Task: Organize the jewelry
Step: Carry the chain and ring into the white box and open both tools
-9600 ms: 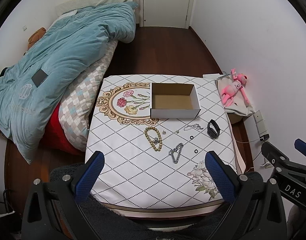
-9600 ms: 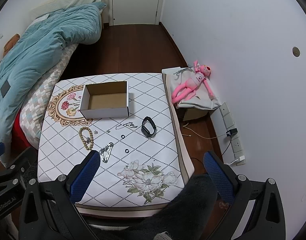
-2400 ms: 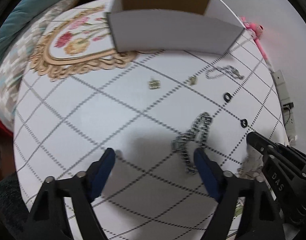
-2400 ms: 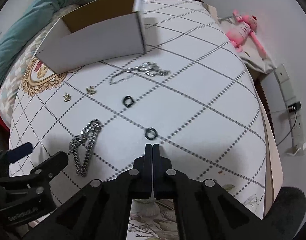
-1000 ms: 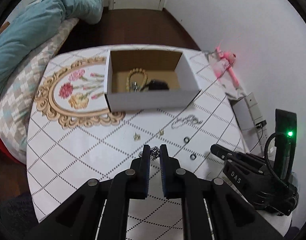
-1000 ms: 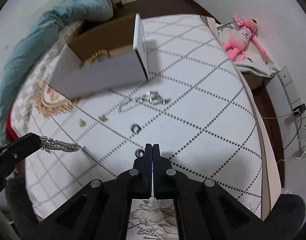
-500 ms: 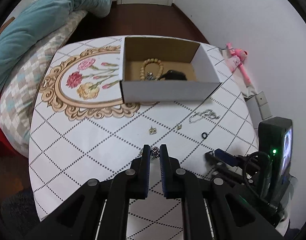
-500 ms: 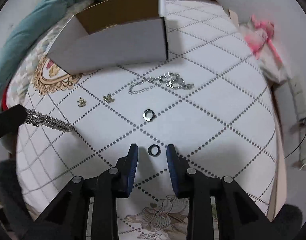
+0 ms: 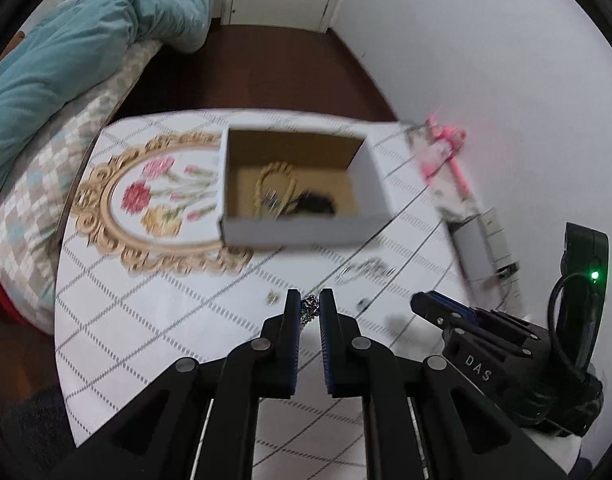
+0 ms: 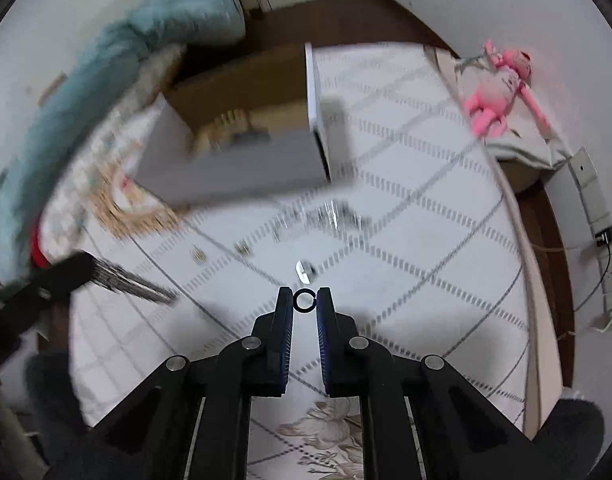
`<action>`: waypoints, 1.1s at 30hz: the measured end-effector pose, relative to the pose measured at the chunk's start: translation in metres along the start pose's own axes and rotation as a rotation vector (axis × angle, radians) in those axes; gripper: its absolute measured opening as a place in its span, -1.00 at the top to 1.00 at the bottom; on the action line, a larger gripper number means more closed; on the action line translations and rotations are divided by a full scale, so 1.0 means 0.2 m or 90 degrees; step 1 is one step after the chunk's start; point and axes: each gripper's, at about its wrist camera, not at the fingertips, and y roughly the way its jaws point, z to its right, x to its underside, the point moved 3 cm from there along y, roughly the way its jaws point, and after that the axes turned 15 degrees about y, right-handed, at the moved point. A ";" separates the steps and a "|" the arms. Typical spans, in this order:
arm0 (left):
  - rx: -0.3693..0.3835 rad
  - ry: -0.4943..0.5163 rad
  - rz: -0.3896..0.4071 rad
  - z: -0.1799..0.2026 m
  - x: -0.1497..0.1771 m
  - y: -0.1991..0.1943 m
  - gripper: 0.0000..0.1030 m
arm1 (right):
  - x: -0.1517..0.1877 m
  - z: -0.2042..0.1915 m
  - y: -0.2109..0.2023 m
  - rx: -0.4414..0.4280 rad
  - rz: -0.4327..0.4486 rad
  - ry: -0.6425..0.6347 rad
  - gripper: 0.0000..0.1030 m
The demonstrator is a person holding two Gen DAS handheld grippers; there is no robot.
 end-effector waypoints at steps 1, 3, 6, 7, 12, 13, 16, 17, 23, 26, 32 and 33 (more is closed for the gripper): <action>0.007 0.000 0.011 0.00 -0.05 -0.03 0.87 | -0.05 -0.02 -0.03 -0.010 0.006 0.001 0.76; 0.020 0.000 0.027 -0.01 -0.15 -0.06 0.87 | -0.15 -0.06 -0.10 -0.033 0.019 0.002 0.76; 0.024 0.008 0.053 -0.05 -0.33 -0.09 0.87 | -0.33 -0.12 -0.15 -0.059 0.032 -0.001 0.76; 0.022 0.009 0.058 -0.07 -0.40 -0.09 0.87 | -0.37 -0.14 -0.15 -0.061 0.035 -0.003 0.76; 0.004 0.021 0.044 -0.16 -0.59 0.02 0.87 | -0.61 -0.25 -0.05 -0.055 0.015 -0.022 0.76; 0.003 0.018 0.034 -0.19 -0.61 0.07 0.87 | -0.64 -0.26 -0.02 -0.055 0.007 -0.024 0.76; -0.002 0.006 -0.001 -0.26 -0.65 0.20 0.87 | -0.71 -0.31 0.09 -0.045 -0.022 -0.035 0.76; -0.005 0.003 -0.011 -0.29 -0.65 0.24 0.87 | -0.73 -0.34 0.13 -0.039 -0.032 -0.040 0.76; -0.017 -0.036 -0.073 -0.40 -0.64 0.40 0.84 | -0.78 -0.40 0.34 -0.005 -0.085 -0.066 0.75; -0.061 -0.048 -0.103 -0.44 -0.64 0.43 0.79 | -0.80 -0.40 0.42 0.025 -0.114 -0.066 0.70; -0.167 -0.022 -0.090 -0.46 -0.58 0.40 -0.30 | -0.80 -0.36 0.40 0.044 -0.093 -0.062 0.26; -0.173 -0.019 -0.084 -0.46 -0.57 0.40 -0.31 | -0.80 -0.35 0.38 0.051 -0.081 -0.064 0.26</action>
